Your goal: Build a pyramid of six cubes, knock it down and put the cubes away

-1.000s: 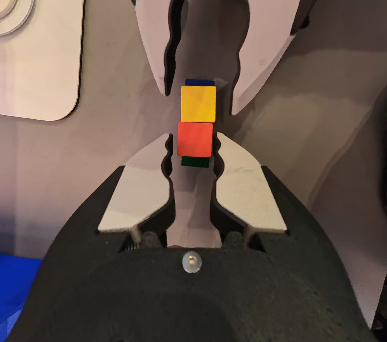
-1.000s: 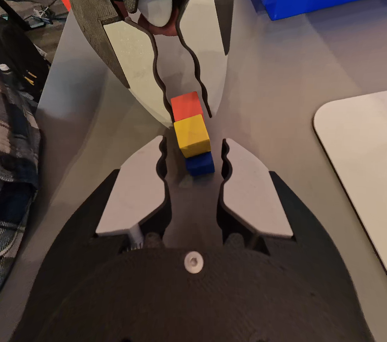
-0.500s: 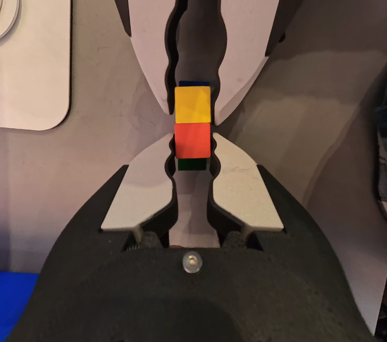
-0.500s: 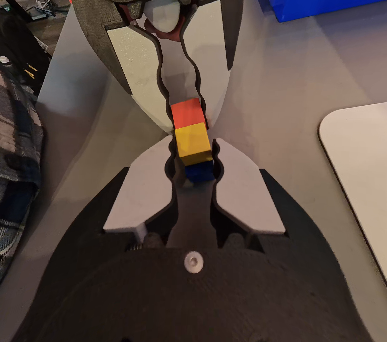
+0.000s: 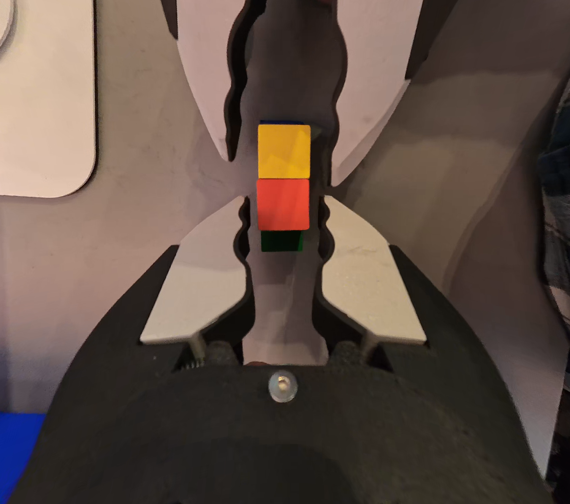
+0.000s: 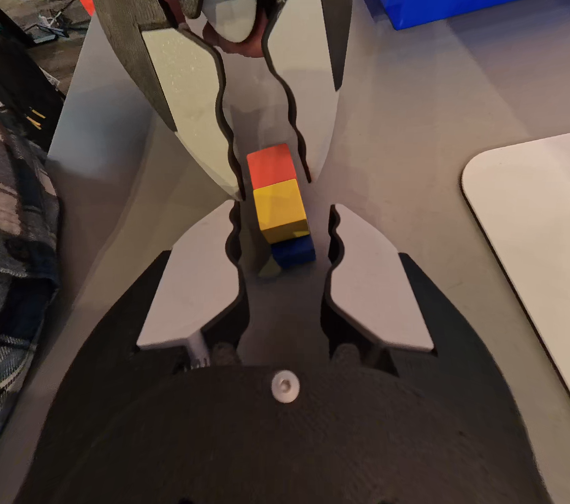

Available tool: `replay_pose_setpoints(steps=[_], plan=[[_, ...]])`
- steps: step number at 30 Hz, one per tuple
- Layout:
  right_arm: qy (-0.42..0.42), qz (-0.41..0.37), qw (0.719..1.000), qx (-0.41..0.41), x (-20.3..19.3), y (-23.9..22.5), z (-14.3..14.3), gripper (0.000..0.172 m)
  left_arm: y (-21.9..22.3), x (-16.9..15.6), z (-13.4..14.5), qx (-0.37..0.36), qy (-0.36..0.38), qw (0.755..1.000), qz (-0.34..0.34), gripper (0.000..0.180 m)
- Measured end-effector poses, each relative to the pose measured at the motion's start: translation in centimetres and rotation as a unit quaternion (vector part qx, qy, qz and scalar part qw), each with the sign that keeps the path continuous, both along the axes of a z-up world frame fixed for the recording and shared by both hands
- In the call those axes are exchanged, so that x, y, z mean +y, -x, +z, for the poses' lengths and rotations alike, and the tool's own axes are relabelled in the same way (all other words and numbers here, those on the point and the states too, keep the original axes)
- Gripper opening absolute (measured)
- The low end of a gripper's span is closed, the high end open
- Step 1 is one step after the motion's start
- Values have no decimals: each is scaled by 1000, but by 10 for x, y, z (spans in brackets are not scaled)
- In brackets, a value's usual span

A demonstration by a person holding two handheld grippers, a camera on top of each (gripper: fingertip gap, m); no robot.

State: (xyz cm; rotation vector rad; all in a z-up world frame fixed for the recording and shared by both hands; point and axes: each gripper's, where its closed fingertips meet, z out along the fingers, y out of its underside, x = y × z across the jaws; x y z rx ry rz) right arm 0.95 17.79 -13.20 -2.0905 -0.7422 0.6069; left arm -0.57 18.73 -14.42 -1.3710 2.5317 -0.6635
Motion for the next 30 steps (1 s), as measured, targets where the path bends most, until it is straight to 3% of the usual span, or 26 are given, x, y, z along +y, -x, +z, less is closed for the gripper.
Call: replay_pose_setpoints(steps=[4,12,17,30], plan=[[-1,-9,1000,5,-5,-6,1,56,4,6,8,-13,20,999,21,49],[18,-12,1000,-9,-12,-12,-11,61,10,13,-3,-30,36,997,69,54],[31,-12,999,-31,-11,-12,-19,55,13,13,-19,-22,32,997,70,54],[46,-13,997,-53,-10,-17,-29,35,7,18,-21,-41,34,996,74,44]])
